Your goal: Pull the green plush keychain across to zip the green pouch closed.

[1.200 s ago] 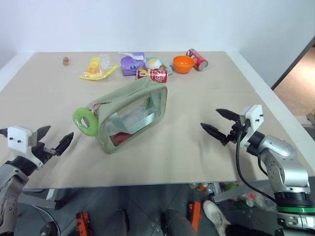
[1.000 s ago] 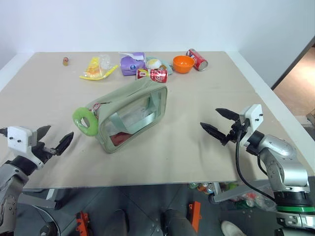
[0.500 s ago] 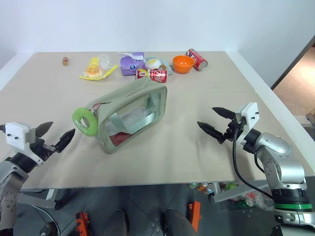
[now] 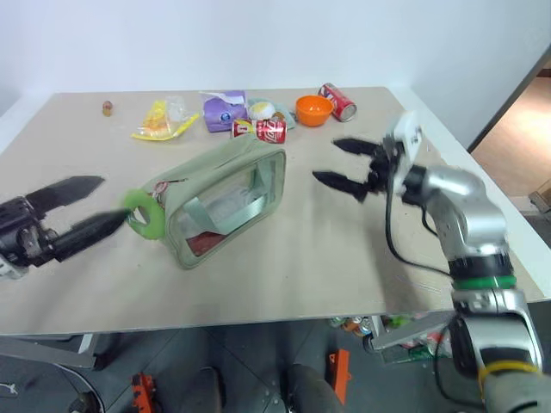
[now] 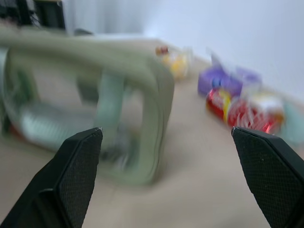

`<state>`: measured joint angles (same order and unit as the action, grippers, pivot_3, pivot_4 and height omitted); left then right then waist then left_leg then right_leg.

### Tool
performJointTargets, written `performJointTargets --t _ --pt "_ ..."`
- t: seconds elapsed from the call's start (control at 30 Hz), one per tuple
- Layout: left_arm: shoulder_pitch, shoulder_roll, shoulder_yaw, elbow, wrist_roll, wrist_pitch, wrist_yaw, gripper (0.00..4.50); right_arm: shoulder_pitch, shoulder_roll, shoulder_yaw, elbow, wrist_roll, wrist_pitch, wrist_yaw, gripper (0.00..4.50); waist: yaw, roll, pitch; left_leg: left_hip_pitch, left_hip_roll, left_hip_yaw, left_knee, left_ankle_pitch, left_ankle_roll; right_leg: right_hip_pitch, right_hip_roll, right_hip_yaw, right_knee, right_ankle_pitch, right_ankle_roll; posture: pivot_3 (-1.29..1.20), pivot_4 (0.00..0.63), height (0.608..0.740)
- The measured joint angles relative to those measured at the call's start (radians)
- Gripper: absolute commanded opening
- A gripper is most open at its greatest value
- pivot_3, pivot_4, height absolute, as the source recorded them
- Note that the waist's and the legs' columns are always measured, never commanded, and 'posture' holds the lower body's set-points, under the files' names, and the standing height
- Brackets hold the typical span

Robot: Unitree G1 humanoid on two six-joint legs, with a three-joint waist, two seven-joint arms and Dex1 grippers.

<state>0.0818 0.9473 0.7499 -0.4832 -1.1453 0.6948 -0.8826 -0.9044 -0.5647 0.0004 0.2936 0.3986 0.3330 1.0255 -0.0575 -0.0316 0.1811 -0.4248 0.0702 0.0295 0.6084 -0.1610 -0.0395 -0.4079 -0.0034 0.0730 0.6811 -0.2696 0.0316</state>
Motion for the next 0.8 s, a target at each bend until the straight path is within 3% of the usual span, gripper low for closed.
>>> performJointTargets --t 0.1,0.2,0.6,0.8 --pt "0.008 -0.018 -0.043 -0.012 0.031 -0.008 0.000 4.46 -0.189 0.066 0.043 0.139 0.006 0.097 0.064 4.50 0.001 0.001 0.000 -0.001 0.000 0.000 -0.003 0.000 0.000 -0.002 0.001 0.000 0.001 0.001 -0.004 0.00 0.150 0.740" --pt "0.013 -0.049 -0.102 -0.033 0.076 -0.025 0.001 4.46 -0.287 0.117 0.094 0.212 -0.032 0.042 0.126 4.50 0.002 0.000 0.000 -0.003 0.000 -0.002 -0.005 -0.002 -0.002 -0.003 0.001 -0.002 0.001 -0.001 -0.006 0.00 0.150 0.740" --pt "-0.033 -0.075 -0.128 -0.083 0.084 -0.043 0.082 4.46 -0.331 0.201 0.160 0.613 -0.210 -0.301 0.239 4.50 0.010 -0.001 -0.001 -0.008 0.000 -0.002 -0.003 -0.004 -0.003 -0.008 0.000 -0.002 0.001 -0.002 -0.006 0.00 0.150 0.740" --pt "-0.046 -0.075 -0.129 -0.099 0.077 -0.043 0.115 4.50 -0.366 0.206 0.141 0.685 -0.220 -0.363 0.264 2.64 0.009 -0.001 0.000 -0.007 0.000 -0.002 -0.004 -0.004 -0.004 -0.008 0.001 -0.002 0.002 -0.002 -0.006 0.00 0.150 0.740"
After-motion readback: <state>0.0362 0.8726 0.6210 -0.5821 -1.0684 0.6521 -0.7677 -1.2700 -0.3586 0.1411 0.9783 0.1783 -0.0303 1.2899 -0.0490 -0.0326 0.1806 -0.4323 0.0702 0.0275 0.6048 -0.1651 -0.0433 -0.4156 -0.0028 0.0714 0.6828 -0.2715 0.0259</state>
